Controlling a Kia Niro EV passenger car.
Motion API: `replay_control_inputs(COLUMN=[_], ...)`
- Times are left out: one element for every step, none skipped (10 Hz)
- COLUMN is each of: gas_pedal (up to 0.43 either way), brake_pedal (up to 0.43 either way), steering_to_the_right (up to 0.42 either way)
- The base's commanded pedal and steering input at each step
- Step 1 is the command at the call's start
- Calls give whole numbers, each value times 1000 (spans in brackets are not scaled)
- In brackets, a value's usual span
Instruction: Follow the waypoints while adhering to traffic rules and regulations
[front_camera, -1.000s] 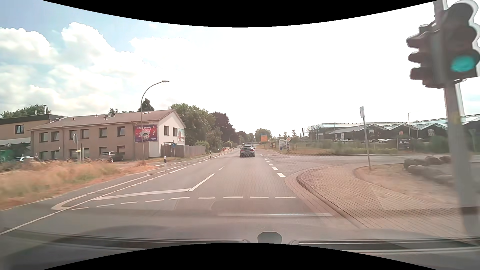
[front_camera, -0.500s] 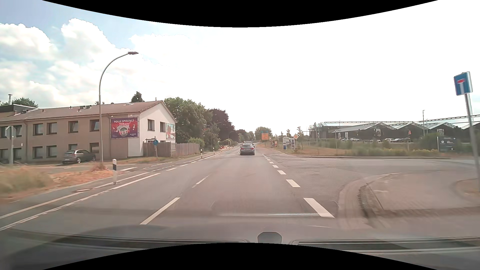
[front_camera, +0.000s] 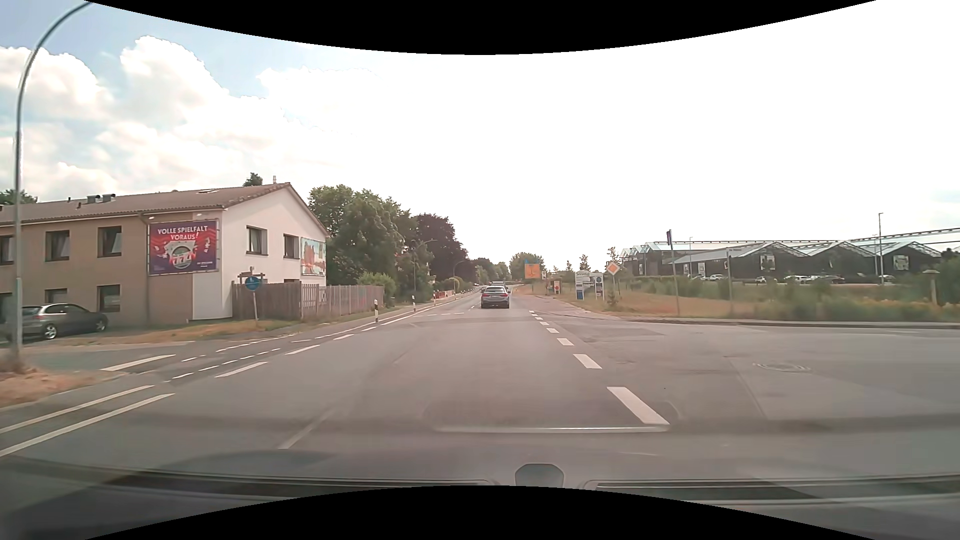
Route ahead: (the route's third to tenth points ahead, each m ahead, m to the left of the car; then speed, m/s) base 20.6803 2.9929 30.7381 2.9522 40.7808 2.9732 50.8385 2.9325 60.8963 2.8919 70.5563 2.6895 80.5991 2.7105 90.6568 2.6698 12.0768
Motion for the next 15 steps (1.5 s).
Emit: replay_control_inputs(gas_pedal=[157, 157, 157, 157, 157, 157, 157, 157, 157, 157, 157, 157, 157, 157, 157], brake_pedal=[0, 0, 0, 0, 0, 0, 0, 0, 0, 0, 0, 0, 0, 0, 0], steering_to_the_right=[-2, -2, -3, -3, -3, -3, -3, -3, -3, -3, -3, -3, -2, -3, -2])
